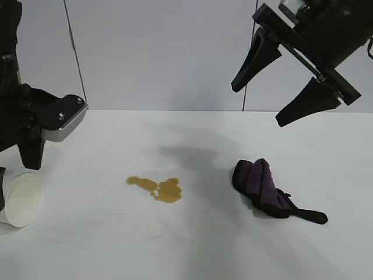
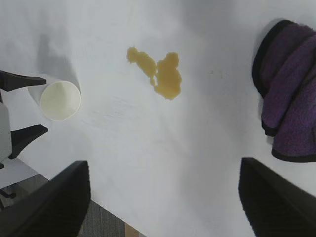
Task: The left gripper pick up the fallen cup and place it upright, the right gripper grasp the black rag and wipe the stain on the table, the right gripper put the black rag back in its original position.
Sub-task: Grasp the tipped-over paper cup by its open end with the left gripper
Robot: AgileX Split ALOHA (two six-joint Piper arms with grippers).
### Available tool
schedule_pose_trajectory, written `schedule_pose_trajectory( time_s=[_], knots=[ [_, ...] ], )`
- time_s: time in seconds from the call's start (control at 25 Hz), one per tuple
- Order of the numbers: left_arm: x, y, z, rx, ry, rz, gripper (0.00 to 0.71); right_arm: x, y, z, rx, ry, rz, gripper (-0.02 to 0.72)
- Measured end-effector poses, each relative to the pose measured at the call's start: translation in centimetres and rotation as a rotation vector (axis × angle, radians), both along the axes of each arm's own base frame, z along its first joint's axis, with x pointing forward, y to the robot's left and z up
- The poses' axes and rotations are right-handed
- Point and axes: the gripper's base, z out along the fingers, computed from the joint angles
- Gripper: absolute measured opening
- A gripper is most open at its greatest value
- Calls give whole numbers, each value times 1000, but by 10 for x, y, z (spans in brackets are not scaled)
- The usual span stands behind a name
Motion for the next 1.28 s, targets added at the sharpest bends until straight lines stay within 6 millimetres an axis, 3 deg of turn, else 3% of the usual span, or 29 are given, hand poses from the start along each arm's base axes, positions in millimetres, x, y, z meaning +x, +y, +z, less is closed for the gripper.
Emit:
schedule_pose_trajectory(
  time_s=[0.6,0.88,1.08,1.28],
  knots=[
    [5,2,-28,60,44,-23,591,0,0,0,-7,-4,0,566],
    [6,1,-29,46,25,-18,538,0,-1,-1,-18,-5,5,566],
    [6,0,-29,39,25,15,458,0,-1,-1,-21,-6,5,566],
    [6,0,-25,35,13,26,442,0,-1,-1,-21,-7,4,566]
  ],
)
